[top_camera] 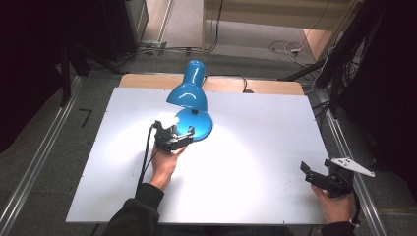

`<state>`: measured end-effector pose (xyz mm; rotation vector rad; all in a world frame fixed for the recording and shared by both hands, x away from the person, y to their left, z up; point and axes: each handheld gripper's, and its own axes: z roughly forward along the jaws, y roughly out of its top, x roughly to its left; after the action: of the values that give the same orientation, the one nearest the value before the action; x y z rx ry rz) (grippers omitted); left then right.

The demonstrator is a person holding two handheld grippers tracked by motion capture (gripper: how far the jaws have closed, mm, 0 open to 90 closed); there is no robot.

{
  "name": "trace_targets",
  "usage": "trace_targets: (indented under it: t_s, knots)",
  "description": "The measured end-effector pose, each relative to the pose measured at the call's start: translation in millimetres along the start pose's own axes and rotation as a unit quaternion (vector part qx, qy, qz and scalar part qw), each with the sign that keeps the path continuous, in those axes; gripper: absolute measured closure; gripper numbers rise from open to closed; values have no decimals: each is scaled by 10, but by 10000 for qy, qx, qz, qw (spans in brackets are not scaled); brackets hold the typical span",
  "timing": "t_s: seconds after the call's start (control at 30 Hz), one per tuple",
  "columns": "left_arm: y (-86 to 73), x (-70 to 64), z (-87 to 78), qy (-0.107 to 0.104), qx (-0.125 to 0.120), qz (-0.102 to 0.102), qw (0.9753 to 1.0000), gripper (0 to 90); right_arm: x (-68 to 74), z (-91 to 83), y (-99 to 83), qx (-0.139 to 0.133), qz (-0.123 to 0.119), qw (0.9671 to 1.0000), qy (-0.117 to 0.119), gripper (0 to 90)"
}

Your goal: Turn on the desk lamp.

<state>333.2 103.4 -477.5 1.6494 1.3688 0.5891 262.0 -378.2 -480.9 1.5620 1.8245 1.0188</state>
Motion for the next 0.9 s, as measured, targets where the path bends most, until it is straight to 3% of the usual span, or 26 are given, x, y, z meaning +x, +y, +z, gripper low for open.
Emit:
trace_targets:
  t_s: [0.2, 0.4, 0.5, 0.77, 0.9]
  knots:
    - [-22, 17, 6, 64, 24, 6, 10000, 320, 2, -2, 0, -1, 119, 9999, 59, 71]
    - [-40, 39, -1, 96, 8, -25, 10000, 319, 11, -23, 3, -53, 17, 10000, 20, 71]
    - [-36, 41, -3, 96, -15, -37, 9999, 319, -3, -22, -2, -30, 142, 9999, 55, 70]
    - [-36, 63, -22, 156, -24, -31, 9999, 311, 22, -12, -2, -6, -8, 10000, 6, 71]
    - [-36, 69, -39, 134, -29, -64, 9999, 307, 16, -11, -7, 21, 62, 10000, 18, 71]
